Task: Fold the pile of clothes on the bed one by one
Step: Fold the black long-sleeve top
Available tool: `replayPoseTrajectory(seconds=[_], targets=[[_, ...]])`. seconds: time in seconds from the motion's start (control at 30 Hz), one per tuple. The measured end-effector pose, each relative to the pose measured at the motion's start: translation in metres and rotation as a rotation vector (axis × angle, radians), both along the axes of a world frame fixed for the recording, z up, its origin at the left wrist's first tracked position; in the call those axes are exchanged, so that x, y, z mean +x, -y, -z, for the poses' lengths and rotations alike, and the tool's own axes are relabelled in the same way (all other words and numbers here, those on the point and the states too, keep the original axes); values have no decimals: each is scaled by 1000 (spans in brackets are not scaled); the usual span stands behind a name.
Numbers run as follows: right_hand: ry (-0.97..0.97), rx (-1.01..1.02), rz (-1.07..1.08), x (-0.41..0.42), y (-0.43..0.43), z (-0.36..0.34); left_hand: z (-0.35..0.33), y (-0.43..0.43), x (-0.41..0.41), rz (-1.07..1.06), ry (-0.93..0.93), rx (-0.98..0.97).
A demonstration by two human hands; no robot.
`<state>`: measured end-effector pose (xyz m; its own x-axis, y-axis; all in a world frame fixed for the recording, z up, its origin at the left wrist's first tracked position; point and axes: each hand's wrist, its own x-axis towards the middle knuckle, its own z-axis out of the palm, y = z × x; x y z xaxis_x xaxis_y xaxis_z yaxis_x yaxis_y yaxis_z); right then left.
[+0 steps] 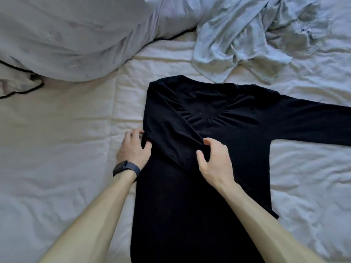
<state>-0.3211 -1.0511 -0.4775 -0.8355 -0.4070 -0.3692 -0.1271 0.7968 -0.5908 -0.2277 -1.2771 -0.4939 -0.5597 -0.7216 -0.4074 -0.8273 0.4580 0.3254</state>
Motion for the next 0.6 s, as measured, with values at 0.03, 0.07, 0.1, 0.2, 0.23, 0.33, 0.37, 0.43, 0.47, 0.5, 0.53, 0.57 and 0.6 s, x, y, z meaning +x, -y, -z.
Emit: replayPoseTrajectory(seconds=[0.03, 0.07, 0.1, 0.2, 0.23, 0.33, 0.37, 0.43, 0.47, 0.5, 0.53, 0.57, 0.6], targets=[[12, -11, -37, -13, 24, 2, 1, 3, 0, -9, -27, 17], [18, -16, -66, -25, 49, 5, 3, 6, -1, -27, -52, 33], [15, -18, -84, -38, 73, 6, 5, 10, -2, -46, -71, 46], [35, -33, -95, -70, 138, 8, 9, 17, -4, -20, -92, 63], [60, -36, -96, -79, 158, 9, 11, 18, -5, -2, -98, 61], [92, 18, -142, -100, 205, 11, 15, 22, -6, 47, -132, 50], [91, 33, -156, -106, 216, 12, 16, 23, -5, 54, -147, 53], [57, 23, -151, -117, 230, 16, 18, 29, 2, 29, -185, 68], [41, 14, -128, -123, 232, 17, 19, 32, 6, 18, -211, 71], [33, 20, -94, -128, 232, 19, 21, 35, 12, 21, -242, 65], [38, 36, -68, -132, 230, 22, 22, 36, 17, 42, -266, 50], [53, 57, -65, -133, 229, 24, 25, 37, 23, 72, -283, 35], [74, 79, -79, -134, 228, 25, 28, 36, 28, 98, -294, 15]])
